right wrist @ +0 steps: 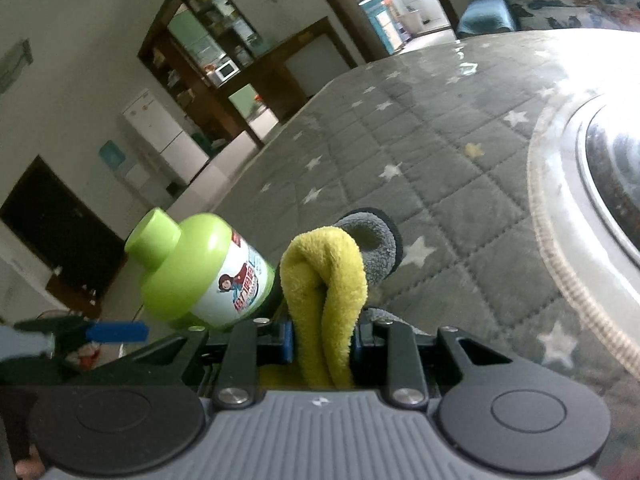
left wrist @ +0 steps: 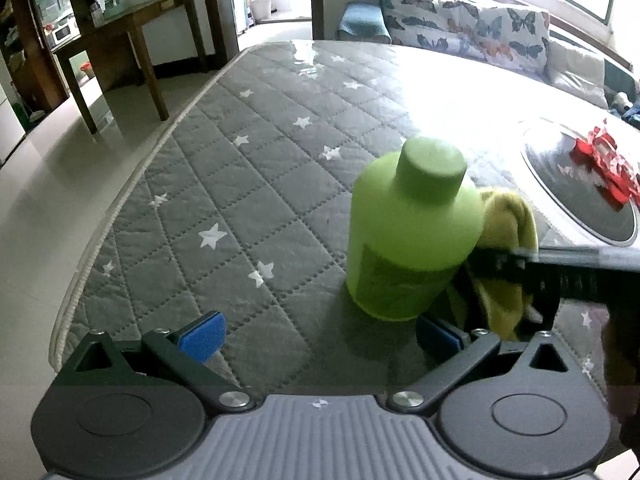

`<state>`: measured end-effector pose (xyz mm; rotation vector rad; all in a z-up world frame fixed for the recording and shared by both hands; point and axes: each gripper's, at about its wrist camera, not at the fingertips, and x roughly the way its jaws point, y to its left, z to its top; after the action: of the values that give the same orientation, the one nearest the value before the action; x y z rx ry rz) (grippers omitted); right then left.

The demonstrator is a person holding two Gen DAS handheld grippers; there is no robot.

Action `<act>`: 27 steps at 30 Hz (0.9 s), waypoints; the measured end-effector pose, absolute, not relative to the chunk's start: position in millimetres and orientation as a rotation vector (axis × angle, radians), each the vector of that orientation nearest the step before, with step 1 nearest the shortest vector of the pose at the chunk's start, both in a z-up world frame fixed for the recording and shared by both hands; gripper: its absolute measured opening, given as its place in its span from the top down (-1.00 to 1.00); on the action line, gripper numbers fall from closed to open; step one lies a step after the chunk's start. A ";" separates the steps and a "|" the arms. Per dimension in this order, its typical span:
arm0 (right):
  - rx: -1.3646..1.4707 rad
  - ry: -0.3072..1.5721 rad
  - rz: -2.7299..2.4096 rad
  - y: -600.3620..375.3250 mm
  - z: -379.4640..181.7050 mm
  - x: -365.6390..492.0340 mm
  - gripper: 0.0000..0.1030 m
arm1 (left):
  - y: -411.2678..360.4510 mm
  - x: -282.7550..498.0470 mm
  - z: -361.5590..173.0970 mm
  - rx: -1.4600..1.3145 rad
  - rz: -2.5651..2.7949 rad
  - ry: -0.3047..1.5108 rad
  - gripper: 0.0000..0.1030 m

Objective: Clean container
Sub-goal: 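Grasp the green bottle with the left tool while the right tool wipes it with the cloth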

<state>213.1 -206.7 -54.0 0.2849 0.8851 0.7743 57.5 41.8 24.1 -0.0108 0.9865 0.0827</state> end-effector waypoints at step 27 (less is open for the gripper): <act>0.294 0.728 0.885 -220.9 17.8 190.6 0.50 | 33.5 55.3 34.7 0.065 -0.055 0.839 -0.83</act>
<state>190.6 -220.9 17.8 0.2944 0.7285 0.8854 55.3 33.5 34.7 0.0654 0.8395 -0.0552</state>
